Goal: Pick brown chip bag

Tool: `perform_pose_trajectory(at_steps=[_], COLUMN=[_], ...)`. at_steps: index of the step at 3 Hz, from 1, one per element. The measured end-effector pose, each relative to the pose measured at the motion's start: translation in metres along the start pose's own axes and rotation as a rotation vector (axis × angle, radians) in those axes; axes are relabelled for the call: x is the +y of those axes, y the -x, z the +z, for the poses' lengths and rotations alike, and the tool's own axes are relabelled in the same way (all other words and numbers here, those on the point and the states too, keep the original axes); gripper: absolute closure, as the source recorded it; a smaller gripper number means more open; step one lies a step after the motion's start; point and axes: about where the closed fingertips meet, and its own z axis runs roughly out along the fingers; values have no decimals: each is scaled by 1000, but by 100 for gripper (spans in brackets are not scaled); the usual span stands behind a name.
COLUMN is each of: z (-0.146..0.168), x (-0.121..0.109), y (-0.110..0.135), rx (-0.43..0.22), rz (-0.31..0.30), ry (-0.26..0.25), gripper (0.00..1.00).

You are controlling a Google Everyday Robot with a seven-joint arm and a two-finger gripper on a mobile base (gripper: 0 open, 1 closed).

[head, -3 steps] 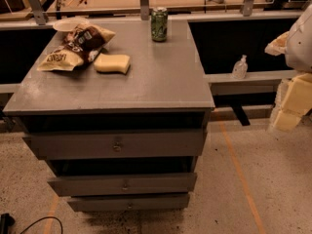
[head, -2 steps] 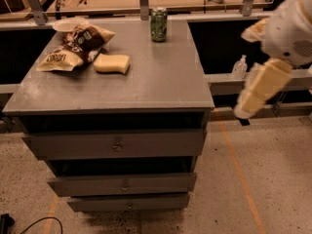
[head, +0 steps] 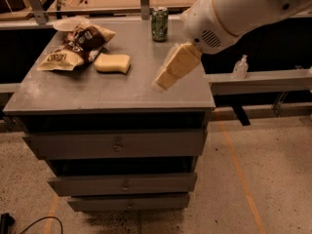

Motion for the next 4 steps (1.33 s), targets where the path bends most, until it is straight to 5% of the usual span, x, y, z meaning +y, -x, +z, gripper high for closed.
perform_pose_trajectory(at_steps=[1,2,3,4], z=[4,8,43,117], x=[-15,-16,-24,-41], y=[11,12,20,41], rx=[-41,-44,-72,-118], rz=[82,87,140,156], ry=[-67,-72,-128,-150], gripper=[0,0,0,0])
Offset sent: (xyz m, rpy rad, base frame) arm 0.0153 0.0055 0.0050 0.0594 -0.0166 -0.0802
